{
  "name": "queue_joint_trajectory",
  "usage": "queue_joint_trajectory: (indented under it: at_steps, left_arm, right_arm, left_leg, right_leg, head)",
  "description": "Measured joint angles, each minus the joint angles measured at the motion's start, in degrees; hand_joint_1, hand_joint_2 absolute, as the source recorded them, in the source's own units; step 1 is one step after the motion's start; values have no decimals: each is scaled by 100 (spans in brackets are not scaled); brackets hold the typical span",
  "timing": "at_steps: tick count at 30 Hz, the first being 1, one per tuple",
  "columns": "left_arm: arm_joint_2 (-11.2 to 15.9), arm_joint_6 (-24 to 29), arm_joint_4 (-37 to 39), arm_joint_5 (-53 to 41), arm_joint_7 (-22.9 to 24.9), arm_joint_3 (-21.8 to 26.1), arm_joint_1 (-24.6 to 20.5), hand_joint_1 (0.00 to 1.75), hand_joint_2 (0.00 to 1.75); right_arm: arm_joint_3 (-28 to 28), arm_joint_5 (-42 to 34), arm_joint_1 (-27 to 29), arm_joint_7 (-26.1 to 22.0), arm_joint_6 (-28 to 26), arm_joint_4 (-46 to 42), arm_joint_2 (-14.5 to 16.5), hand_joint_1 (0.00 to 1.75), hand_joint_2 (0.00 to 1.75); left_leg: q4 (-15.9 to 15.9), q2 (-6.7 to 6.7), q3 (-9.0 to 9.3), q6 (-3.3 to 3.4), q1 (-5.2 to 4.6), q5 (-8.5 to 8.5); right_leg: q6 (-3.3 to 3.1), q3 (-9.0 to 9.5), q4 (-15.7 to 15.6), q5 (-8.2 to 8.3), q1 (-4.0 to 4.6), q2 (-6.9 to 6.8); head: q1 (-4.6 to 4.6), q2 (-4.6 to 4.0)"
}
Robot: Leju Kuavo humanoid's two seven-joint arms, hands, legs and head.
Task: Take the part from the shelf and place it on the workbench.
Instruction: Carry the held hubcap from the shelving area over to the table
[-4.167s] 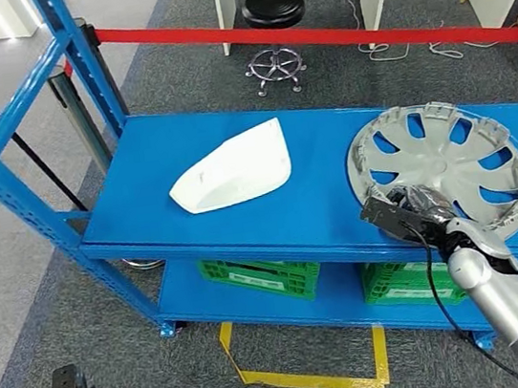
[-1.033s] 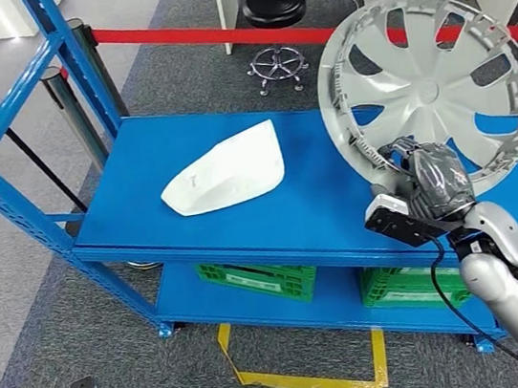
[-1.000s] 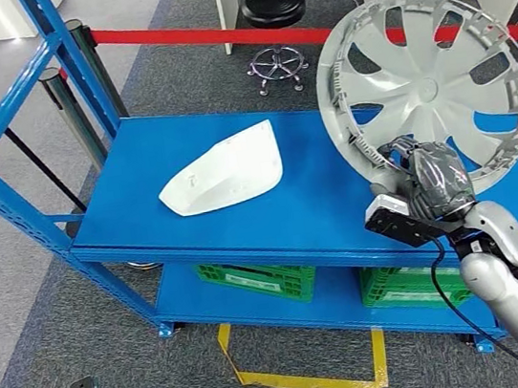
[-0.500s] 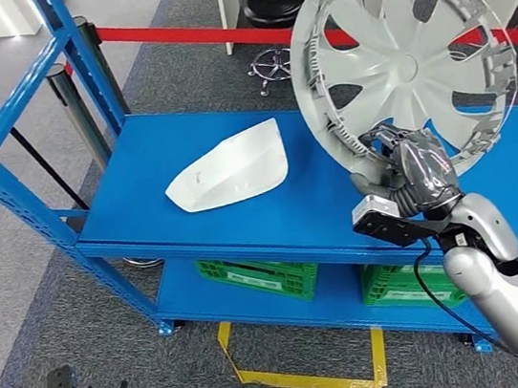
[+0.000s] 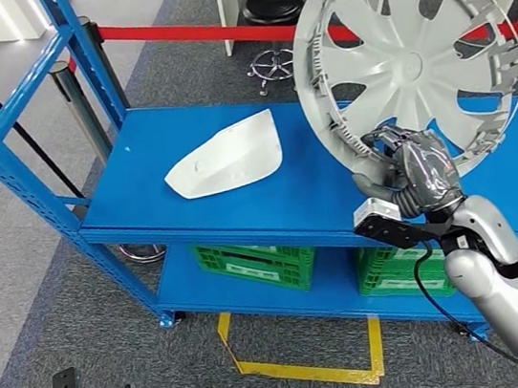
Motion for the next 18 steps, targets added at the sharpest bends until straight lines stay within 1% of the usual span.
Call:
queue_joint_trajectory:
  at_steps: [1,2,3,4,5,6,7,8,9,10,11,12,13,14,15,16,17,18]
  left_arm:
    - [-2,8,0,-1,16,-1,2,0,175]
    - [-2,14,0,-2,26,-2,1,0,175]
    - [-3,22,0,-4,34,-4,0,0,175]
    - [-9,30,0,-7,40,-7,-1,0,175]
    - [-19,38,0,-10,42,-11,-1,0,175]
    - [-34,46,0,-14,45,-17,-1,0,175]
    - [-53,54,0,-19,47,-25,-2,0,175]
    - [-69,63,-2,-27,53,-35,2,0,175]
    - [-80,66,-16,-40,70,-49,25,0,175]
    - [-85,45,-67,-57,100,-65,79,0,175]
    - [-84,7,-156,-78,139,-80,164,0,175]
    - [-81,-48,-275,-100,187,-92,282,0,175]
    - [-77,-108,-408,-120,231,-98,409,0,175]
    - [-74,-154,-519,-139,267,-99,526,0,175]
    - [-73,-185,-609,-154,298,-97,626,0,175]
    - [-76,-207,-684,-165,322,-94,696,0,175]
    - [-80,-221,-749,-175,342,-92,743,0,175]
    - [-84,-232,-807,-182,355,-91,773,0,175]
  right_arm:
    - [-3,1,-3,2,-1,-2,0,175,175]
    - [-4,1,-6,3,-2,-4,0,175,175]
    - [-6,2,-11,3,-3,-7,0,175,175]
    - [-8,2,-11,3,-4,-9,0,175,175]
    - [-8,2,-11,3,-5,-10,0,175,175]
    - [-9,3,-12,3,-5,-10,0,175,175]
    - [-9,5,-13,5,-5,-10,0,175,175]
    - [-11,12,-8,13,-7,-11,0,175,175]
    - [-20,22,8,26,-13,-16,-1,175,175]
    - [-37,37,47,40,-27,-32,-2,175,175]
    - [-67,51,100,53,-50,-55,-9,175,175]
    - [-111,66,162,60,-78,-79,-19,175,175]
    - [-164,79,219,62,-108,-100,-32,175,175]
    - [-215,88,262,61,-134,-112,-48,175,175]
    - [-259,95,298,60,-152,-123,-61,175,175]
    - [-290,99,326,57,-165,-132,-73,175,175]
    - [-307,102,350,53,-173,-140,-81,175,175]
    - [-319,104,366,47,-175,-147,-87,175,175]
  left_leg:
    - [58,0,-40,-33,1,-82]
    - [221,-1,-102,-68,7,-262]
    - [495,1,-183,-106,22,-524]
    - [852,3,-263,-141,36,-815]
    - [1205,3,-315,-167,50,-1038]
    - [1453,4,-319,-183,61,-1141]
    - [1543,4,-259,-188,69,-1120]
    - [1446,5,-119,-181,74,-1000]
    - [1174,4,106,-157,74,-850]
    - [784,3,385,-117,68,-764]
    - [386,2,659,-76,57,-739]
    - [74,0,862,-42,40,-762]
    - [-110,0,968,-14,19,-802]
    - [-176,0,991,6,-2,-798]
    - [-214,4,971,32,-7,-758]
    - [-246,14,943,65,-4,-695]
    - [-277,25,902,108,5,-627]
    - [-304,35,845,141,17,-559]
  right_leg:
    - [-52,-43,-4,49,-12,-6]
    - [-101,-96,-14,105,-26,-14]
    - [-138,-154,-15,157,-30,-19]
    - [-160,-216,-15,205,-28,-20]
    - [-168,-278,-13,254,-25,-22]
    - [-169,-344,-9,303,-21,-23]
    - [-164,-412,-4,352,-18,-22]
    - [-156,-478,2,399,-14,-20]
    - [-144,-533,7,442,-9,-16]
    - [-127,-573,10,477,-3,-13]
    - [-103,-596,12,508,4,-10]
    - [-68,-609,11,545,4,-11]
    - [-26,-622,6,584,-4,-13]
    - [20,-631,-8,630,-18,-14]
    - [64,-646,-22,672,-31,-12]
    - [98,-677,-10,639,-41,-9]
    - [122,-734,71,516,-44,-5]
    - [138,-815,255,306,-46,-2]
  head:
    - [-11,0]
    - [-21,0]
    - [-31,0]
    - [-43,0]
    - [-43,0]
    - [-43,0]
    - [-43,0]
    - [-43,0]
    - [-44,0]
    - [-44,0]
    - [-41,0]
    - [-39,0]
    - [-37,0]
    - [-36,0]
    - [-38,0]
    - [-38,0]
    - [-29,0]
    - [-17,0]
